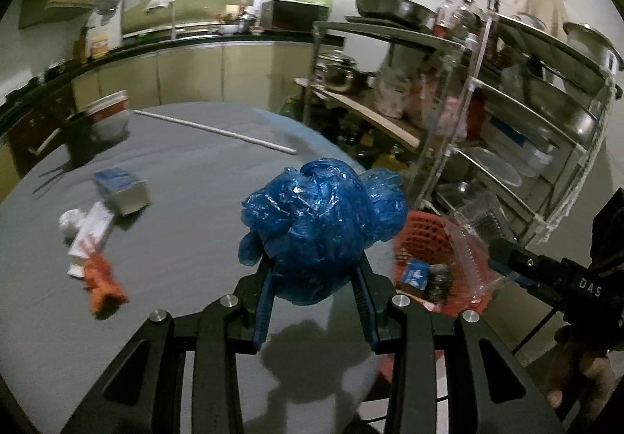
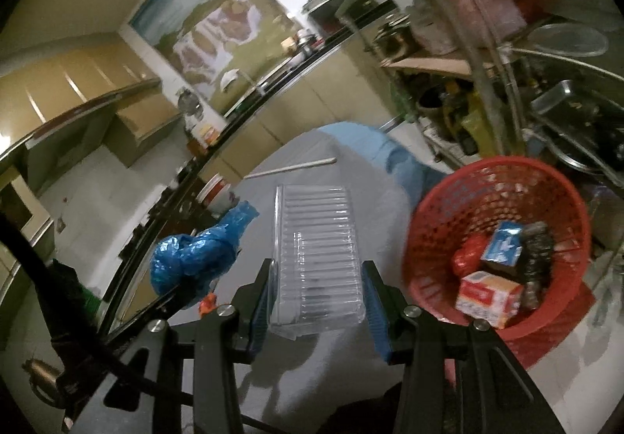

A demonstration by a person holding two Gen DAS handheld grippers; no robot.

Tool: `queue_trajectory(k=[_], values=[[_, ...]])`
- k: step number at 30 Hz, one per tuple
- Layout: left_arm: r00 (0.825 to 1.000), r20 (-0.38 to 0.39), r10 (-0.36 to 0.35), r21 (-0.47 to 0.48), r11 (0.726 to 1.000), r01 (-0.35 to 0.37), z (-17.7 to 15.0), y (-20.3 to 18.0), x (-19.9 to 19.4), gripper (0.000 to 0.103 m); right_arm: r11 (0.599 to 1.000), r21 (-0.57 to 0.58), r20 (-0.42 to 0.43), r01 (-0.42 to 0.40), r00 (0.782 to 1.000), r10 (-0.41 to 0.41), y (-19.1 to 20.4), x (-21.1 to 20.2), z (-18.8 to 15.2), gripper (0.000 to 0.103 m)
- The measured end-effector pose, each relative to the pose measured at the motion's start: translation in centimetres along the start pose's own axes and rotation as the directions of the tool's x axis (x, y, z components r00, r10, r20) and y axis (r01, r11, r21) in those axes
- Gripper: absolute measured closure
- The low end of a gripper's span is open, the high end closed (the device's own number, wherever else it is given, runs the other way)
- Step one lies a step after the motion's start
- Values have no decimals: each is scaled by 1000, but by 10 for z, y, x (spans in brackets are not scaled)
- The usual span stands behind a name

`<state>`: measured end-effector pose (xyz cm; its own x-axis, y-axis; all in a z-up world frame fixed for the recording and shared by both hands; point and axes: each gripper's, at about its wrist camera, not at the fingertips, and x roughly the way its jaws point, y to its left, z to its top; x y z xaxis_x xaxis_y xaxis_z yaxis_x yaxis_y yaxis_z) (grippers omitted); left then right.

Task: Collect trash
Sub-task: 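Carry the blue bag and the clear tray to the red basket with both tools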

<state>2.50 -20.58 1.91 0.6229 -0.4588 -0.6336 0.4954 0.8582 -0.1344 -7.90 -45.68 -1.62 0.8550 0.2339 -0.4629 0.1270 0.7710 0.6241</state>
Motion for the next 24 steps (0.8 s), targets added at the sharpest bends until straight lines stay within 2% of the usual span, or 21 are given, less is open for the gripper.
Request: queue_trajectory(k=[9, 24], values=[[996, -35, -82, 55, 995, 84, 10, -60, 31, 64, 995, 38, 58, 87, 994, -89, -37, -29, 16, 57], [991, -116, -67, 98, 992, 78, 16, -108, 79, 64, 979, 85, 60, 186, 980, -191, -82, -38, 27, 57]])
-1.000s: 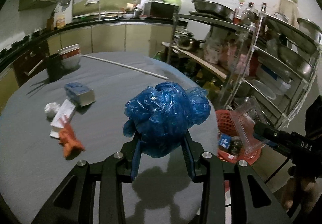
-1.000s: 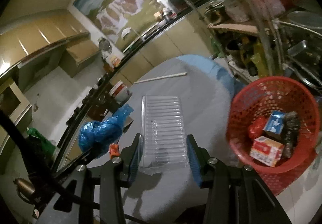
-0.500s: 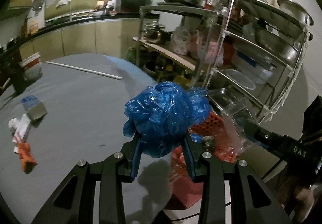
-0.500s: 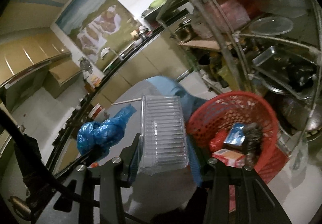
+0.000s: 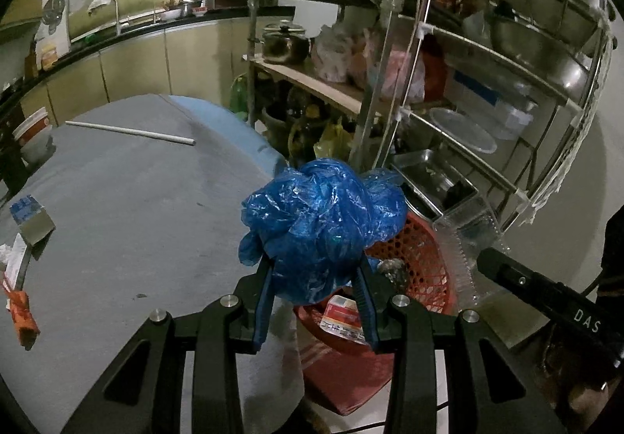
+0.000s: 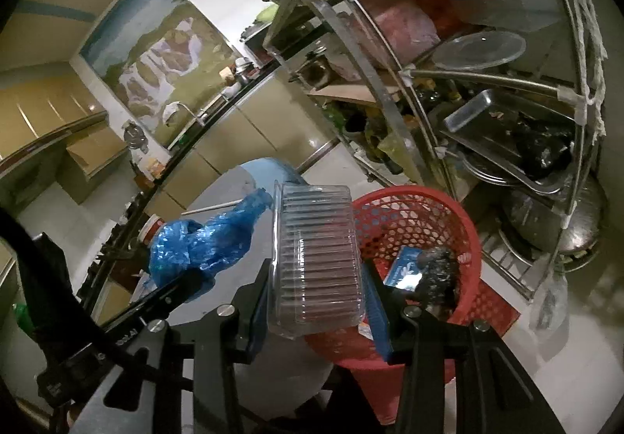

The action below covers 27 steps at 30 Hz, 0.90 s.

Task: Collect trash
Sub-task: 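Lower both tools into the basket and open them to drop the bag and tray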

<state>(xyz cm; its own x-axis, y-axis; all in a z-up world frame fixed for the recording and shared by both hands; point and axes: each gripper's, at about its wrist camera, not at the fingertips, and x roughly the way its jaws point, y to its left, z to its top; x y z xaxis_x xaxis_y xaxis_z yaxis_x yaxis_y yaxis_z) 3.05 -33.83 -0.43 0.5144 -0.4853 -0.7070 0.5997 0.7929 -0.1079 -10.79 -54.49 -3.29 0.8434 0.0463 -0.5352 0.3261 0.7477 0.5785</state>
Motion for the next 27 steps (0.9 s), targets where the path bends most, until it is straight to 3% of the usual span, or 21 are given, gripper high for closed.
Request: queue_trajectory(k=[18, 27], values=[[999, -49, 13, 21, 1000, -12, 4, -18, 29, 64, 999, 10, -13, 41, 999, -41, -14, 11, 4, 57], [998, -65, 19, 17, 1000, -18, 4, -19, 42, 64, 994, -43, -22, 100, 995, -101, -11, 17, 7, 57]])
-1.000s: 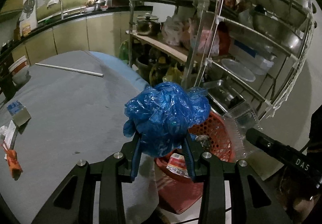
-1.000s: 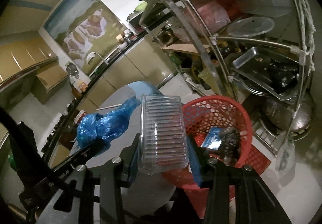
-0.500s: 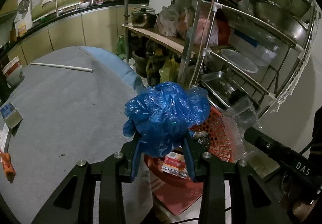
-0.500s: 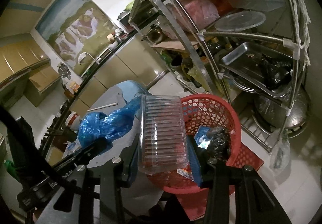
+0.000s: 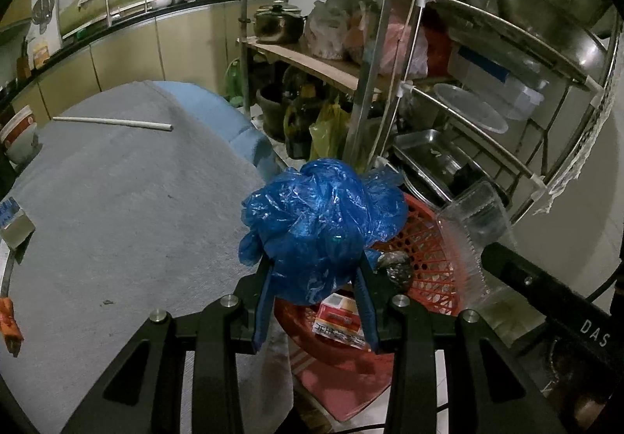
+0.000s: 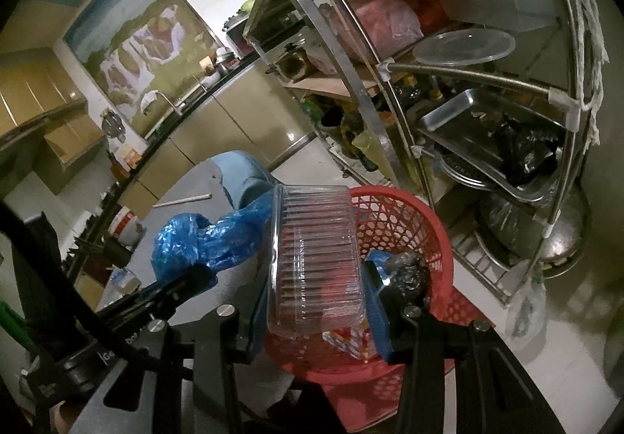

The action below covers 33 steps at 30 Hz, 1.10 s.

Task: Collect trash
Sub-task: 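Lower both tools into the basket and open them to drop the bag and tray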

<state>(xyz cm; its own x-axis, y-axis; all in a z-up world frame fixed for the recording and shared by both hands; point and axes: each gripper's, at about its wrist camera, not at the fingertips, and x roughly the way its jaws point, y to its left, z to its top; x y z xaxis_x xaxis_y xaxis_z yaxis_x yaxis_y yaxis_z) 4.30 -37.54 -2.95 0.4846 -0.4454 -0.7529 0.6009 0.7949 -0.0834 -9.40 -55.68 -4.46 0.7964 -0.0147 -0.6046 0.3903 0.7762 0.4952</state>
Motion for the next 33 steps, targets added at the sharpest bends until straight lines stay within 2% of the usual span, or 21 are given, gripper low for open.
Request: queue_trajectory(k=[15, 33], values=[[1000, -25, -8, -2, 1000, 8, 2, -1, 16, 64, 998, -22, -35, 65, 997, -65, -7, 19, 3, 57], [999, -38, 10, 0, 1000, -10, 4, -3, 24, 64, 996, -39, -46, 80, 996, -82, -5, 27, 4, 57]])
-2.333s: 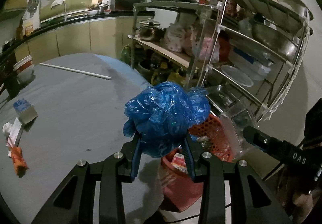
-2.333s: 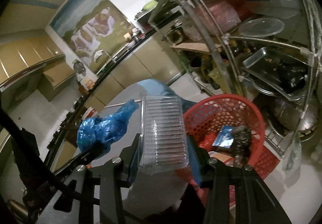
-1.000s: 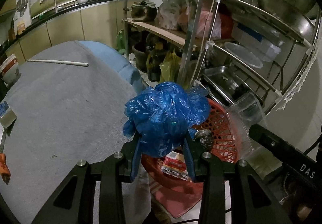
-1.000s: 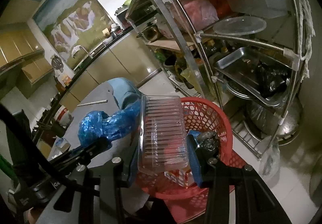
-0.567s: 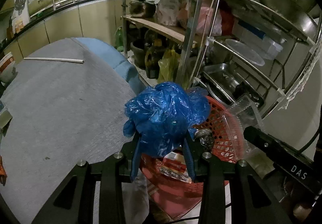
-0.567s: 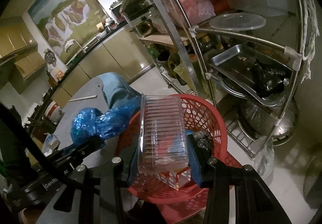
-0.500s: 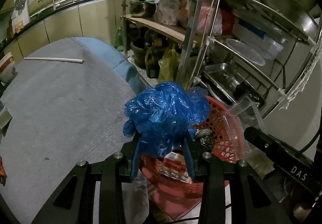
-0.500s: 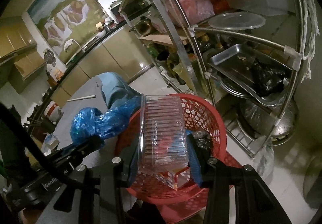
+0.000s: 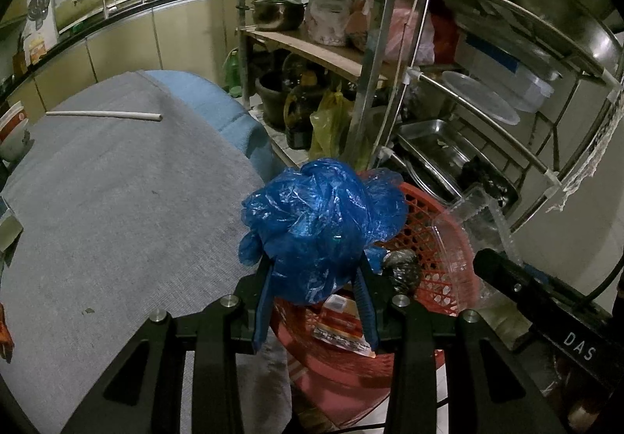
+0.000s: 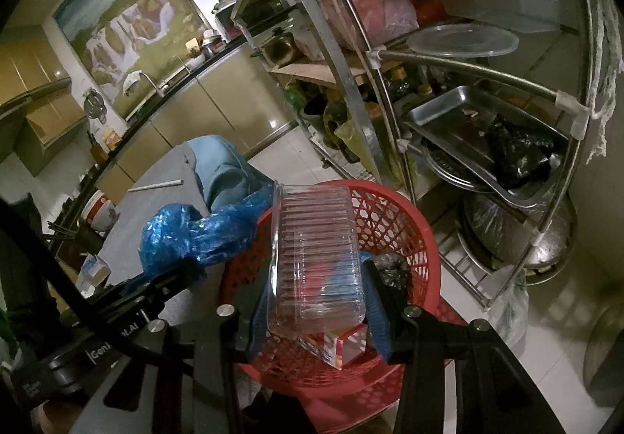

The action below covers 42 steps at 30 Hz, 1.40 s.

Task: Collect trash
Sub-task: 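Lower both tools into the basket and open them to drop the bag and tray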

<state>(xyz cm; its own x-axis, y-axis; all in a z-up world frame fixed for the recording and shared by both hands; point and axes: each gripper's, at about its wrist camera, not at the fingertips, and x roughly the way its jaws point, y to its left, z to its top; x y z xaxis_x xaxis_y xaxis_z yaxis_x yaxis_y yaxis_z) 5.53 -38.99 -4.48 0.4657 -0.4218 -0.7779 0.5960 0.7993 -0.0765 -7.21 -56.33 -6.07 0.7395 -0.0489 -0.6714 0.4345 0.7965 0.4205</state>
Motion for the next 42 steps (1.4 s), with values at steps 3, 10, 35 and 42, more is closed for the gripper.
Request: queue_trajectory(k=[3, 10, 35, 42], values=[[1000, -2, 1, -2, 1000, -1, 0, -1, 1, 64, 1000, 0, -3, 4, 1000, -4, 0, 2, 0, 57], [1000, -1, 2, -3, 1000, -2, 0, -1, 1, 64, 1000, -4, -2, 12, 1000, -12, 0, 6, 2, 57], [999, -17, 31, -5, 1000, -31, 6, -1, 14, 59, 997, 10, -21, 72, 997, -72, -5, 22, 7, 35], [999, 11, 53, -5, 999, -53, 9, 5, 2, 46, 996, 18, -10, 91, 996, -91, -8, 17, 7, 34]])
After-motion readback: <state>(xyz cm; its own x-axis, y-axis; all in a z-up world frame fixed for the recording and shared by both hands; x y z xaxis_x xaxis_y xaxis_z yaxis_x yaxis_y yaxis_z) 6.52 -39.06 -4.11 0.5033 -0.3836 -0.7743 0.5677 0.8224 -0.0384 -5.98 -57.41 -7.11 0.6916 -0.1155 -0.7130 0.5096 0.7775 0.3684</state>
